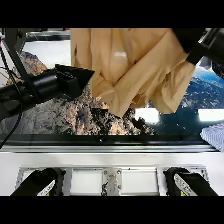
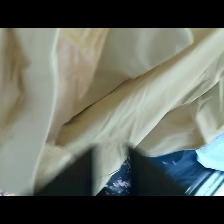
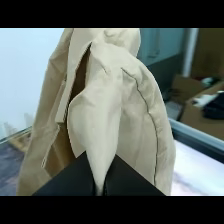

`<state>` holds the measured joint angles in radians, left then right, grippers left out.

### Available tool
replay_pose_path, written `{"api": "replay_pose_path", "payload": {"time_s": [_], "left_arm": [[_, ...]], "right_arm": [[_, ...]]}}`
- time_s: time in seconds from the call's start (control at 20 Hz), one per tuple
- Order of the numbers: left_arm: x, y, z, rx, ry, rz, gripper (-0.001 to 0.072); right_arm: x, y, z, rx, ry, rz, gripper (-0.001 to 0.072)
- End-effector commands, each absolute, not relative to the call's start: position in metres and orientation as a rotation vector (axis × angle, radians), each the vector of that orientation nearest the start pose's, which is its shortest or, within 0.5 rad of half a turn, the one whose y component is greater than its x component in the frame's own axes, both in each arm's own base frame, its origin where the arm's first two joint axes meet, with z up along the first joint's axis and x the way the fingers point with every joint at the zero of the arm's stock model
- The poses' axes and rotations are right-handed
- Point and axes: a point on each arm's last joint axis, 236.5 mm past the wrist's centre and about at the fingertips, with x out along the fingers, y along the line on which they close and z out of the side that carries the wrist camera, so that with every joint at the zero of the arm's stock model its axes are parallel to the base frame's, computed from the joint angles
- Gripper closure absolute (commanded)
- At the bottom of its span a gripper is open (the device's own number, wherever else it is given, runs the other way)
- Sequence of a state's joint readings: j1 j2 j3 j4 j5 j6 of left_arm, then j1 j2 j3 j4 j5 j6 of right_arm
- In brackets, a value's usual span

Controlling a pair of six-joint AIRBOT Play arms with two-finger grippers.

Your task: Fold the clothes and pants, and hang the long-sleeved shirts on hangers.

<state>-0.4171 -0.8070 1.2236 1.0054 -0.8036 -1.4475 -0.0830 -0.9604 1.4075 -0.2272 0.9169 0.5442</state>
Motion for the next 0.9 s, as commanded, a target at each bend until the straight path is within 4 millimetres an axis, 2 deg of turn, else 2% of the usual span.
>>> {"api": "replay_pose_path", "payload": {"time_s": [0.0, 0.15, 0.25, 0.4, 0.5, 0.65, 0.85], "left_arm": [[0.312, -0.23, 0.301, -0.218, 0.422, -0.726, 0.0693], [0.314, -0.228, 0.299, -0.204, 0.421, -0.716, 0.0693], [0.314, -0.227, 0.299, -0.203, 0.42, -0.716, 0.0693], [0.314, -0.228, 0.299, -0.203, 0.421, -0.716, 0.0693], [0.316, -0.228, 0.297, -0.203, 0.426, -0.715, 0.0693], [0.322, -0.231, 0.287, -0.203, 0.452, -0.711, 0.0693], [0.333, -0.237, 0.27, -0.203, 0.496, -0.705, 0.0694]], "right_arm": [[0.388, 0.092, 0.418, 0.11, -0.086, 0.594, 0.0707], [0.401, 0.013, 0.409, 0.094, -0.04, 0.331, 0.0707], [0.398, -0.045, 0.406, 0.094, -0.023, 0.134, 0.0708], [0.378, -0.126, 0.407, 0.111, -0.023, -0.148, 0.0708], [0.359, -0.173, 0.407, 0.113, -0.024, -0.323, 0.0707], [0.327, -0.225, 0.408, 0.095, -0.009, -0.541, 0.0708], [0.291, -0.259, 0.442, -0.018, -0.04, -0.708, 0.0708]]}}
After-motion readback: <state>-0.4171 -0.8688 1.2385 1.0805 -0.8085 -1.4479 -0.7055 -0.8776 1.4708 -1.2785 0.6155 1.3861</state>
